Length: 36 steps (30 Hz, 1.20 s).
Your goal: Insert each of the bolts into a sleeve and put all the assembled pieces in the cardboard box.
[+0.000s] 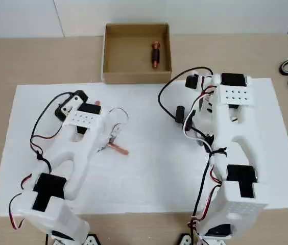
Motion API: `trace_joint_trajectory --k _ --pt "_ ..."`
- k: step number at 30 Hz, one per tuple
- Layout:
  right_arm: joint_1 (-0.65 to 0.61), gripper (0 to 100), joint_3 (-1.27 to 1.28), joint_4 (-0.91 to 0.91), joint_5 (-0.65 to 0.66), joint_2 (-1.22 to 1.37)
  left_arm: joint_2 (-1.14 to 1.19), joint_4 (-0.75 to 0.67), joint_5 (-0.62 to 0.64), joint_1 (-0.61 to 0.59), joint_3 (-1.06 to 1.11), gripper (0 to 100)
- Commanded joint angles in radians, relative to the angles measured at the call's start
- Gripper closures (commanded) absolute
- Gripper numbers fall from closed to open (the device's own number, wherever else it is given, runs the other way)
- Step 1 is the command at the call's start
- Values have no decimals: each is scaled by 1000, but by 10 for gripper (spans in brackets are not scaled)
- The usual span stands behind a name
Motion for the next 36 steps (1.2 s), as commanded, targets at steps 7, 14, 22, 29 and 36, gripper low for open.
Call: trace_joint_trajectory --k 7,14,22,29,36 --pt "1 995 -5 18 -11 -10 49 250 -236 80 -205 994" --pt "1 995 -5 18 -5 -12 52 540 -658 68 -556 994" --pt "1 995 -17 24 -3 -200 49 614 -713 21 -728 994" --pt "-53 995 78 21 -3 -736 -48 614 -712 63 -765 994" --pt "-162 995 407 -31 -3 -1159 -261 591 -715 147 -768 994"
